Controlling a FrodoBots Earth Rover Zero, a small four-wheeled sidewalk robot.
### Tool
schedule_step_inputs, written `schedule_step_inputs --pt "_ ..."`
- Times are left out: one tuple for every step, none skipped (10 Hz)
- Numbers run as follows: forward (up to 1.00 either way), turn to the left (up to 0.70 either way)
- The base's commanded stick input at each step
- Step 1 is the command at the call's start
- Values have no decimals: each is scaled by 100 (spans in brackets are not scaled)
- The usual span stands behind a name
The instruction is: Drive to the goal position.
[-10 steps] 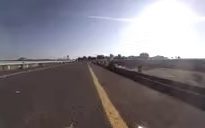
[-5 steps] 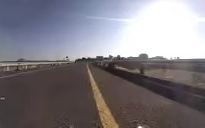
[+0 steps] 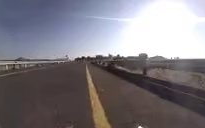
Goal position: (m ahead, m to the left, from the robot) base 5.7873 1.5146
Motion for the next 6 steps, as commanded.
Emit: schedule_step_inputs --pt "70 35" --pt "70 35" --pt "70 24" --pt "70 8" --pt "70 0" --pt "70 0"
